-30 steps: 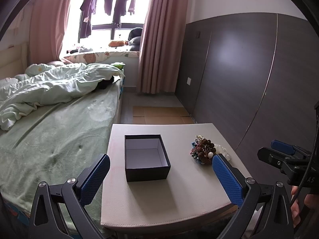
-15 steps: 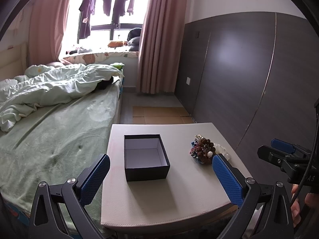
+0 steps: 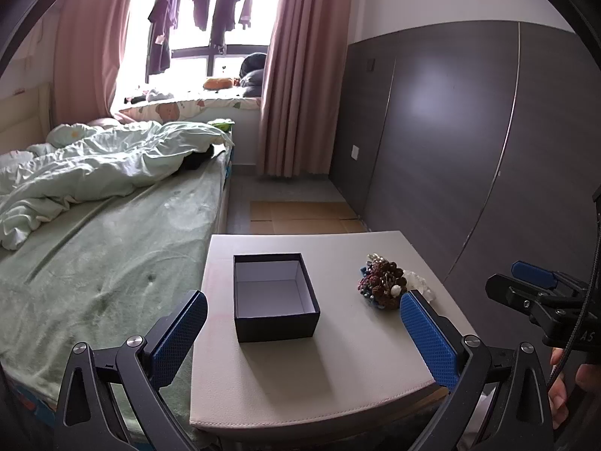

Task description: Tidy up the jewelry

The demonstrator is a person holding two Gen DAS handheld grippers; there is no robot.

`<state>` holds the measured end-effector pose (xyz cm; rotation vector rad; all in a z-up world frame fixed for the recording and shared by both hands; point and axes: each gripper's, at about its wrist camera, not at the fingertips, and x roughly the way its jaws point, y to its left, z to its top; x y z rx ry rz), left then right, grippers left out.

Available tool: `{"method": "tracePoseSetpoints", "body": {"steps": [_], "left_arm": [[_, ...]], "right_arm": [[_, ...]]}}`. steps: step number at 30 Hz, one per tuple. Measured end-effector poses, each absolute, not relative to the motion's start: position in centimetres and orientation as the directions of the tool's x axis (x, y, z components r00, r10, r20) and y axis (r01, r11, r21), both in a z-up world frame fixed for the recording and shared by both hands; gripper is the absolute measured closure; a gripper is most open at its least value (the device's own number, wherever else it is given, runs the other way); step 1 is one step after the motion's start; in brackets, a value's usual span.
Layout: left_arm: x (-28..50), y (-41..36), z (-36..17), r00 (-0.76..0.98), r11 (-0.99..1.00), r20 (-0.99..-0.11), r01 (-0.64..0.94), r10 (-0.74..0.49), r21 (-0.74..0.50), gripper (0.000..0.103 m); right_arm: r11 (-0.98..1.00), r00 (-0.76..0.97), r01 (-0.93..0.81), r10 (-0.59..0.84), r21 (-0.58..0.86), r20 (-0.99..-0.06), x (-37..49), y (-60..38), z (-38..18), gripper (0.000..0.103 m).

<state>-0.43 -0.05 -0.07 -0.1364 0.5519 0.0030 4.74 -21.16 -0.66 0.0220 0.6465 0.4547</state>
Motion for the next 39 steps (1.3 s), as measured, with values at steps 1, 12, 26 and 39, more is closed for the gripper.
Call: {"method": "tracePoseSetpoints", "body": {"steps": [1, 12, 26, 39], "left_arm": [[-0.4, -0.1, -0.1, 0.852, 0.991, -0.522, -0.039, -0.035, -0.129, 0.0], [1.1, -0.8, 0.0, 0.844, 0.988, -0.534, -0.028, -0.059, -0.153, 0.0], [4.8, -2.3, -1.1, 0.812, 0.986, -0.576, -0.003, -0.096, -0.168, 0.0], [10.0, -4.2, -3.6, 0.74, 0.975, -0.646, 0.062, -0.188, -0.213, 0.027]], "right_arm": [[0.902, 0.704, -0.402, 0.415, 0.157, -0.577, 4.7, -21.1, -0.6, 0.006], [0.911, 0.701, -0.369, 0.402, 0.183, -0.589, 5.6, -21.7, -0.8, 0.006], [0.921, 0.691, -0.246, 0.385, 0.302, -0.612, 9.5, -25.0, -2.0, 0.006], [0.883, 0.645, -0.101, 0.409, 0.459, -0.645, 13.6, -28.0, -4.6, 0.012]]}}
